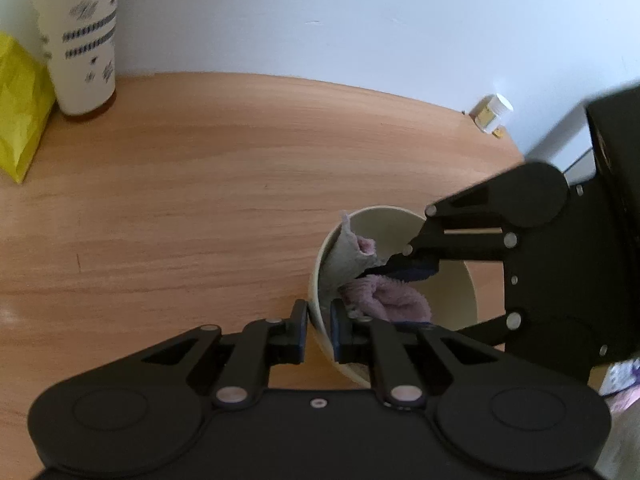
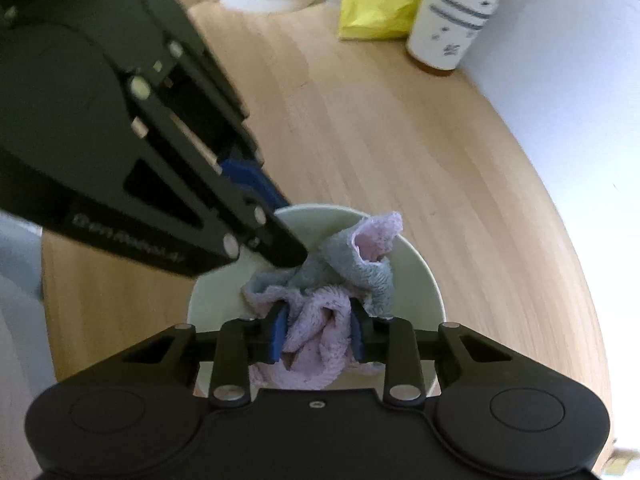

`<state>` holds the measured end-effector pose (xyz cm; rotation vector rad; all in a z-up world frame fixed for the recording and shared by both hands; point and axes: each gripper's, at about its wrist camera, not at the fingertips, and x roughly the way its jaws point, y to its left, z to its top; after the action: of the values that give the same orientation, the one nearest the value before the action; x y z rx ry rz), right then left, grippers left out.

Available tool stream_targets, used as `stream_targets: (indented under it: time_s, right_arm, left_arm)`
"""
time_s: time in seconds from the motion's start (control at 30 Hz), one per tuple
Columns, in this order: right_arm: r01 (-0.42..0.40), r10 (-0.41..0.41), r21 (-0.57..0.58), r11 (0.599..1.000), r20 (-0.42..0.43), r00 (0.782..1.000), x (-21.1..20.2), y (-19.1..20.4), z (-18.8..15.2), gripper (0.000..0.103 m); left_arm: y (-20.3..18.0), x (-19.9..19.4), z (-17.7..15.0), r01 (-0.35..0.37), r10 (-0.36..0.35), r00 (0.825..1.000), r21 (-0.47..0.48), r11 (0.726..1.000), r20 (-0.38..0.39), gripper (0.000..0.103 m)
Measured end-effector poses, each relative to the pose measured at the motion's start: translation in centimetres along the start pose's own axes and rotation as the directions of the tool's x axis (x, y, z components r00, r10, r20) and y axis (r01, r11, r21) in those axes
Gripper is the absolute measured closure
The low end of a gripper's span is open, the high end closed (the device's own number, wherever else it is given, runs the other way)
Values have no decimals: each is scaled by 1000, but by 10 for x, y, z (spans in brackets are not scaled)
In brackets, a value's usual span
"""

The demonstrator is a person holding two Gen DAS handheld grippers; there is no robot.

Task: Clean bowl
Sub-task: 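Grasp the cloth inside the bowl again with the right gripper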

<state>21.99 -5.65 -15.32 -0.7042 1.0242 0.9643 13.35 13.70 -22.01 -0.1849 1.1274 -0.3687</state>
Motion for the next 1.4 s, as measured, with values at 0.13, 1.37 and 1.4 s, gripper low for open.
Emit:
stream_targets:
  time_s: [0.13,1.37,1.4]
  right_arm:
    - [9,-12,74,997,41,999,-3,-4,-4,76]
    - [74,-138,365,928,152,979,-30,-19,-21,89]
    - [79,-140,363,928,146,979,-28,-18,-20,89]
  left_arm:
    - [0,0,1,7,-7,1000,11,1000,-6,90]
    - [-3,-1,-2,7,-7,1000,28,1000,-19,85]
    - [-3,-1,-2,8,-7,1000,28,1000,-18,84]
